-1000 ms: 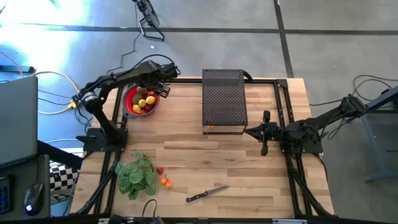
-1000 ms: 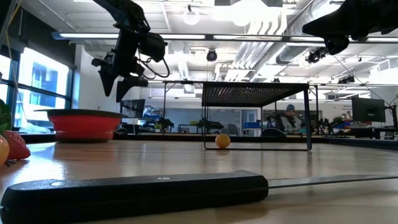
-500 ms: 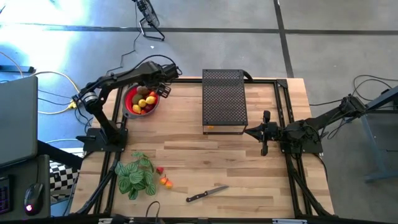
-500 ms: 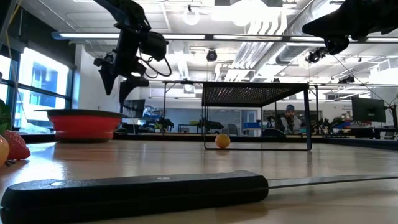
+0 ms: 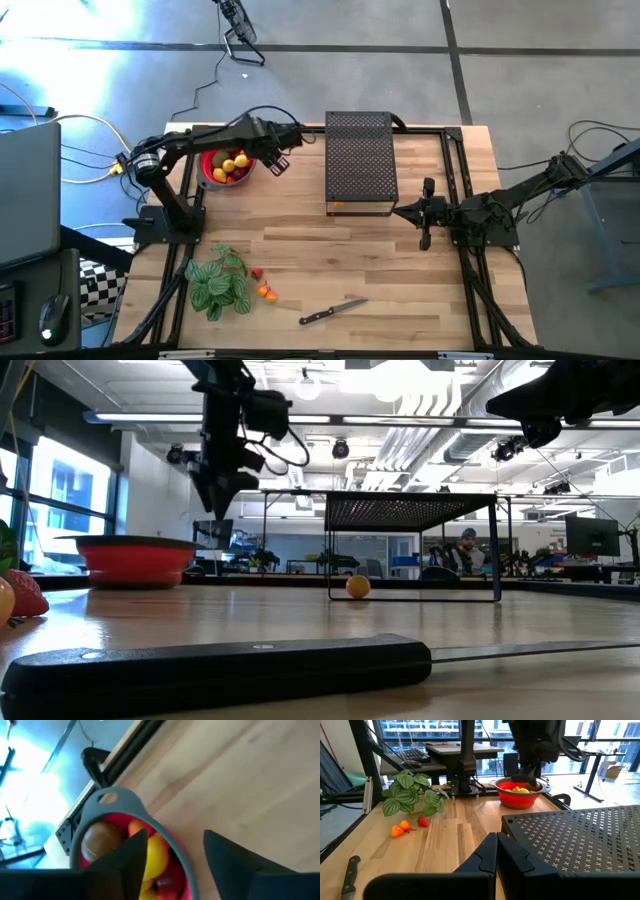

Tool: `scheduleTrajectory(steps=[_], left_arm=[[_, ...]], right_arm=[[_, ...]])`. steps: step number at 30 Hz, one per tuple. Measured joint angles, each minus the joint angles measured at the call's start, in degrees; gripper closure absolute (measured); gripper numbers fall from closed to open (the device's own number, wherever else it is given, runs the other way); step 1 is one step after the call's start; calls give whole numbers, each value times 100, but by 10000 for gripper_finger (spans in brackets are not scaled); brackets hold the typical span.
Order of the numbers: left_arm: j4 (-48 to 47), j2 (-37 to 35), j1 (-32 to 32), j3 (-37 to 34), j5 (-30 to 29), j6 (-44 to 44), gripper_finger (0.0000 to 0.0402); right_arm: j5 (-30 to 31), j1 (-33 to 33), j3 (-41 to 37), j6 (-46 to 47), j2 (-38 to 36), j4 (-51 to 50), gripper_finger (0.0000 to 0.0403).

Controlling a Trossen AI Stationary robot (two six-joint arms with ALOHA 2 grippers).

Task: Pick & Place Fruit
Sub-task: Put the red strawberry into the strainer bowl

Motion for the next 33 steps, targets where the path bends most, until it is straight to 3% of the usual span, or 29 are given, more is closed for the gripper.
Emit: scheduleTrajectory(steps=[4,9,18,26,33], left_arm=[[-312,0,-460,-1,236,-204,256],[-1016,0,-1075,-2,971,-956,283],[-1261,0,-2257,-1,1733,-1788,286],[-1008,0,-3054,-2,1933,-2543,286],[-594,0,-3487,-2,2184,-2619,286]], right_arm=[[1,1,0,0,0,0,400],[1,0,0,0,0,0,400],[1,-1,0,0,1,0,400],[1,-2,0,0,0,0,400],[1,0,0,0,0,0,400]])
